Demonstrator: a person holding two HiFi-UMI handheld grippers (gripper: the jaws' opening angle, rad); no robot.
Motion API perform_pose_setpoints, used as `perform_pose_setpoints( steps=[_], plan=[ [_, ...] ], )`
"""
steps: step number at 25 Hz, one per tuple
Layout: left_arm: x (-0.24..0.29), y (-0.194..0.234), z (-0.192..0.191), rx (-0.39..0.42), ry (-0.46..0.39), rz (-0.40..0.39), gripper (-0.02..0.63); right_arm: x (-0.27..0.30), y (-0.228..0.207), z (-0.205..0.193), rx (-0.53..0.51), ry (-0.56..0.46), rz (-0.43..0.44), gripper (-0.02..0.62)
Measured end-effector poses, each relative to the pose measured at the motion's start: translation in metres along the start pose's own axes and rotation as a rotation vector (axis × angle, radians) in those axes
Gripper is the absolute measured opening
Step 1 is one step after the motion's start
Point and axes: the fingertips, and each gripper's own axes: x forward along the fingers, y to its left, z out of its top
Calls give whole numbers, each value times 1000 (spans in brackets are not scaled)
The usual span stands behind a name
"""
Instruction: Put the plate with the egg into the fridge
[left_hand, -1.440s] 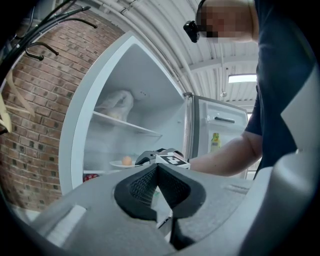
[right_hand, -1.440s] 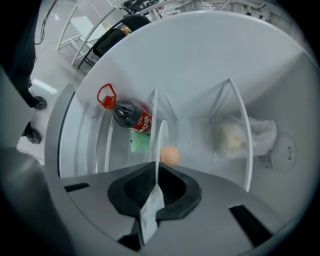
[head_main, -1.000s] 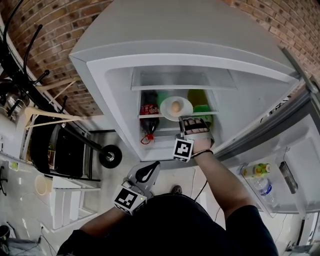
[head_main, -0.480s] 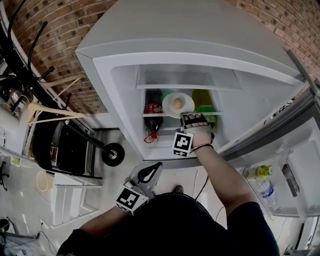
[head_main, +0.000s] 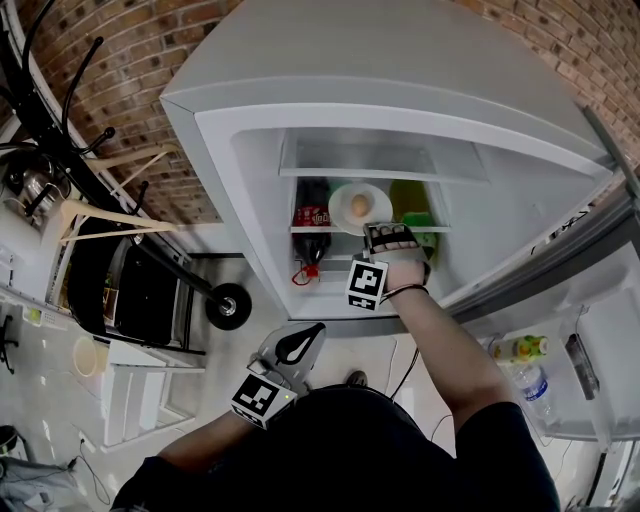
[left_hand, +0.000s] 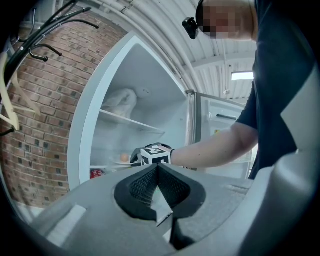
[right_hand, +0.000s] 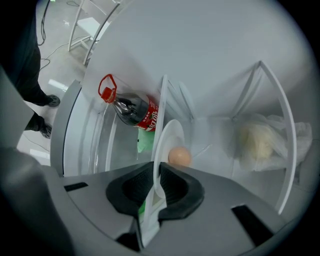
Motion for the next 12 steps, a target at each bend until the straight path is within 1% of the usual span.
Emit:
perform_pose_setpoints(
  steps=[7, 9, 12],
  plan=[
    [1, -2, 1, 14, -1, -9, 5, -1, 1, 0, 23, -2, 30, 48],
    [1, -2, 1, 12, -1, -8, 5, -1, 3, -1, 29, -2, 44, 62],
    [1, -2, 0, 10, -1, -6, 5, 1, 4, -2, 30, -1, 52, 64]
  ],
)
